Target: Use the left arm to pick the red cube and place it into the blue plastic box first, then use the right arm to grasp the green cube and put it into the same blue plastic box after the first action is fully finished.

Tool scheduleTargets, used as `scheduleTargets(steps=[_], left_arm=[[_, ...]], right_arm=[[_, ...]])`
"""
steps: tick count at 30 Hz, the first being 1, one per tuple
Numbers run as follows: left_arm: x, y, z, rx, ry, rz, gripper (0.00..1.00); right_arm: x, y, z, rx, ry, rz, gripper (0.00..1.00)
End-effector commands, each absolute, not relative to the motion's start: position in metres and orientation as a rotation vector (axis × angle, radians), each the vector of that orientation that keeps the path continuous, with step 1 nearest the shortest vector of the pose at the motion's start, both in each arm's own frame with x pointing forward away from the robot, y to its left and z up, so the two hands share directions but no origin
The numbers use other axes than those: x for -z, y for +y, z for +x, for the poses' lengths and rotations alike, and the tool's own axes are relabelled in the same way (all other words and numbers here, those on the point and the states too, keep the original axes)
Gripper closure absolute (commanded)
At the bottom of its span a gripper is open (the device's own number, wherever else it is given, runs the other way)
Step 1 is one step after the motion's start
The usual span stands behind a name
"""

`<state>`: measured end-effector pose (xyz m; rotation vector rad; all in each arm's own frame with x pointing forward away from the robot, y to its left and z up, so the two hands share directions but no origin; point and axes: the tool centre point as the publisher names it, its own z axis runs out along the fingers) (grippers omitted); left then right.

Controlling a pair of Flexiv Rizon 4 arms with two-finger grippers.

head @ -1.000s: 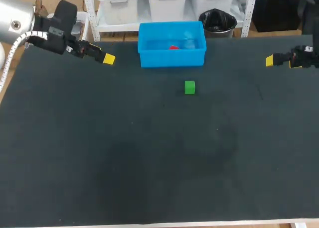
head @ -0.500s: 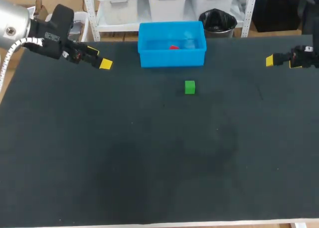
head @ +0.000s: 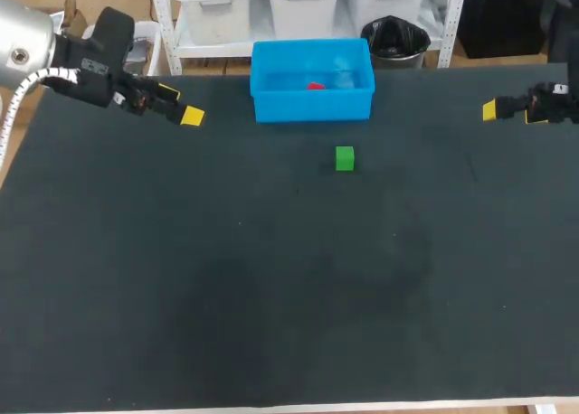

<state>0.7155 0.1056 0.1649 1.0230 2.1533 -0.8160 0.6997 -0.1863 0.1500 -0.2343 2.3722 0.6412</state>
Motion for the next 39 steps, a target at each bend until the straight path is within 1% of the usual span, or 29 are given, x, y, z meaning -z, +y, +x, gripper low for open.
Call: scheduleTargets(steps=[1, 10, 20, 28, 36, 39], left_arm=[[-0.164, 0.106, 0.715, 0.818, 2.147, 1.022, 0.0], [-0.164, 0.106, 0.715, 0.818, 2.147, 1.022, 0.0], [-0.164, 0.106, 0.715, 0.818, 2.147, 1.022, 0.0], [-0.164, 0.106, 0.715, 0.818, 2.147, 1.022, 0.0], [-0.164, 0.106, 0.715, 0.818, 2.147, 1.022, 0.0], [-0.164, 0.106, 0.715, 0.818, 2.147, 1.022, 0.0]], right_arm=[[-0.15, -0.186, 0.7, -0.64, 2.373, -0.234, 0.0], [-0.151, -0.185, 0.701, -0.657, 2.396, -0.216, 0.0], [-0.149, -0.16, 0.717, -0.641, 2.484, -0.24, 0.0], [-0.148, -0.142, 0.731, -0.526, 2.621, -0.21, 0.0], [-0.151, -0.114, 0.75, -0.459, 2.697, -0.265, 0.0], [-0.153, -0.106, 0.756, -0.476, 2.71, -0.215, 0.0]])
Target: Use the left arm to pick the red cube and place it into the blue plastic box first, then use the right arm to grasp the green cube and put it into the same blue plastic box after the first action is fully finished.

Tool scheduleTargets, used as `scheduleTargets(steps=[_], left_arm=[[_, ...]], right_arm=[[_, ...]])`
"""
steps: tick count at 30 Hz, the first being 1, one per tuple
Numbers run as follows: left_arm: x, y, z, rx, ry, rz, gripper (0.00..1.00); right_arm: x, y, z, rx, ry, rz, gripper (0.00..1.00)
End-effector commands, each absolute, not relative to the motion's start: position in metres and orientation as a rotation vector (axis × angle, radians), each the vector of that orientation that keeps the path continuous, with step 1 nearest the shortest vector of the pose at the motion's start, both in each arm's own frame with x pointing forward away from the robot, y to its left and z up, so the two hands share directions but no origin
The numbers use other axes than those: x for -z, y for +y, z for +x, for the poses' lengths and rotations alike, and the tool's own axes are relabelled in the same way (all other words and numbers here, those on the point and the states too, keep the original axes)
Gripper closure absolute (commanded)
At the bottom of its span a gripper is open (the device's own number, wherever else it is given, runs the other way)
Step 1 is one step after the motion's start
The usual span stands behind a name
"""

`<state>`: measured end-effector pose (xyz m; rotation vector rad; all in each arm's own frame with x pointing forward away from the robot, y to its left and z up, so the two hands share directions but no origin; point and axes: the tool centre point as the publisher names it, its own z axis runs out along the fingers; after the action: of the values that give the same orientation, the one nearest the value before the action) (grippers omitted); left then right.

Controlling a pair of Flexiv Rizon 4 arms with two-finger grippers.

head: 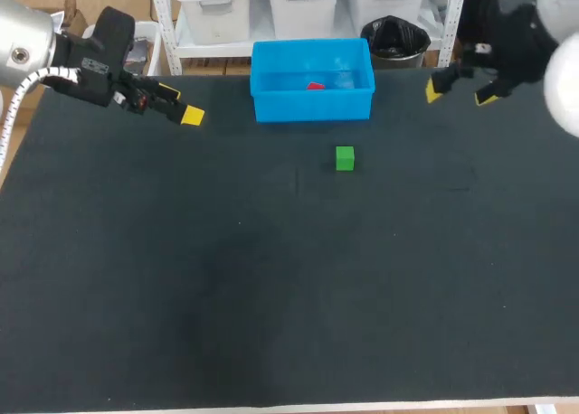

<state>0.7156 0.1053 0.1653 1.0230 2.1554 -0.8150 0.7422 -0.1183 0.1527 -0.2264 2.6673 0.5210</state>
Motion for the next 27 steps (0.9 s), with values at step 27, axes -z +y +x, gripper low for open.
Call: scheduleTargets(steps=[27], left_arm=[[-0.164, 0.106, 0.715, 0.818, 2.147, 1.022, 0.0]], right_arm=[[-0.151, -0.045, 0.778, -0.257, 2.949, -0.339, 0.0]])
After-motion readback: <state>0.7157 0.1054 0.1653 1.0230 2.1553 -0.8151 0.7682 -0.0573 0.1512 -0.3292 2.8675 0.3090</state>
